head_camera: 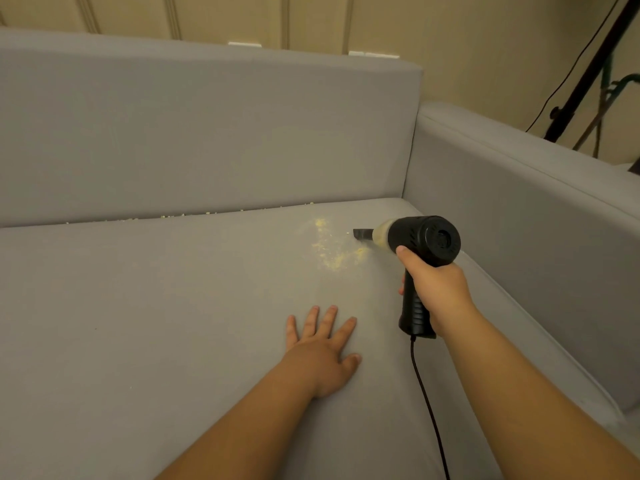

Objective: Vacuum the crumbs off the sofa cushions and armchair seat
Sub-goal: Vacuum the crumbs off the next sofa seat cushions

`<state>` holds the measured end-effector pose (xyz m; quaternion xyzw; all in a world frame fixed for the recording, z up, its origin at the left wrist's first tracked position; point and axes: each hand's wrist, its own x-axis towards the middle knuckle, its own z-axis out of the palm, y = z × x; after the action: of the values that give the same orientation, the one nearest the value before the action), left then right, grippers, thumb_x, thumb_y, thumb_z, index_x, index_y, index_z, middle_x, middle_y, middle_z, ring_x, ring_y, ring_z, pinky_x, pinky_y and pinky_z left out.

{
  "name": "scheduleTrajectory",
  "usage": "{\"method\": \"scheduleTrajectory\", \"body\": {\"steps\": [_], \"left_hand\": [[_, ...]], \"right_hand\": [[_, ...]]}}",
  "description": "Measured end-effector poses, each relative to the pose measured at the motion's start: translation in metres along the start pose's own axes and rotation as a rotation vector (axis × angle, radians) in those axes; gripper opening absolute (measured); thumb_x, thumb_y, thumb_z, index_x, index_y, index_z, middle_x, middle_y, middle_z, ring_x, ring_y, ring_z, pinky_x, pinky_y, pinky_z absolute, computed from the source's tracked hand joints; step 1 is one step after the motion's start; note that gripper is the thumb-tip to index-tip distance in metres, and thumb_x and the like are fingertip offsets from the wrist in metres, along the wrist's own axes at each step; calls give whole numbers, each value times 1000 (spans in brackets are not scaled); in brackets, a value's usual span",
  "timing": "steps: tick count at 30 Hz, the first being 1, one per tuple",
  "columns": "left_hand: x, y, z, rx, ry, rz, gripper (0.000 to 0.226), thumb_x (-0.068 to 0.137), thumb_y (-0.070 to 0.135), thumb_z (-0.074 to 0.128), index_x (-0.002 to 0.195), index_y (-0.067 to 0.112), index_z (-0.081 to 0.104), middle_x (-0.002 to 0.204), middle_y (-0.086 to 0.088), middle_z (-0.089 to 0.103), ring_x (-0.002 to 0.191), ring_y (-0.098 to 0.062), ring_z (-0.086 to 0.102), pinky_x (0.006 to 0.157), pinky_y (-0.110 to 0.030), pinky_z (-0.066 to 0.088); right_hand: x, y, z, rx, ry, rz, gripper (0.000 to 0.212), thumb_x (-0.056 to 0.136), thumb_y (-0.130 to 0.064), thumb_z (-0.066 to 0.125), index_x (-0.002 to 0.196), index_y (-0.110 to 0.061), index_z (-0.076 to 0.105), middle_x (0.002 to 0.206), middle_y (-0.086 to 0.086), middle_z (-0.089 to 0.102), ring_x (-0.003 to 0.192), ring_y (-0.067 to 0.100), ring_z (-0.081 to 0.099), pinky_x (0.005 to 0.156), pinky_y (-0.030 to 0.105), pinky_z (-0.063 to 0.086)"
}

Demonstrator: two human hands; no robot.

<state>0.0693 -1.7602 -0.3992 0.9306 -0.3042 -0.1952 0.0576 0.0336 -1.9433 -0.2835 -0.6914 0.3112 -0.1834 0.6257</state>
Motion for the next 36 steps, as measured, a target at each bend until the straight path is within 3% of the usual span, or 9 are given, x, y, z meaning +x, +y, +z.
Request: {"method": "scheduleTrajectory", "body": {"steps": [14, 24, 31, 36], "left_hand": [[2, -1, 0, 1, -13, 5, 69, 102, 69, 20, 160, 51, -12, 170, 7, -26, 154, -25, -31, 117, -64, -22], [2, 0, 0, -3, -13, 3, 70, 102, 69, 22, 161, 50, -10, 170, 7, -25, 154, -25, -29, 117, -64, -23], [0, 1, -2, 10, -8, 0, 70, 102, 68, 23, 161, 49, -9, 171, 7, -23, 156, -25, -26, 119, -64, -19], [-11, -8, -8, 77, -23, -68, 70, 102, 69, 18, 161, 47, -13, 171, 5, -24, 157, -29, -23, 118, -69, -15]], "right_hand": [[-5, 6, 3, -56, -36, -45, 25, 89, -40, 81, 103, -22, 71, 92, 11, 74, 75, 23, 74, 67, 34, 58], [-7, -1, -14, -122, 23, -81, 23, 89, -40, 81, 102, -25, 69, 92, 9, 73, 80, 26, 74, 73, 38, 60], [-19, -3, -17, -102, -59, -12, 23, 91, -37, 80, 101, -18, 70, 88, 11, 73, 76, 25, 73, 71, 38, 60], [-31, 4, -24, -143, 57, -93, 24, 89, -41, 80, 94, -20, 71, 85, 10, 73, 83, 30, 75, 78, 41, 60]]}}
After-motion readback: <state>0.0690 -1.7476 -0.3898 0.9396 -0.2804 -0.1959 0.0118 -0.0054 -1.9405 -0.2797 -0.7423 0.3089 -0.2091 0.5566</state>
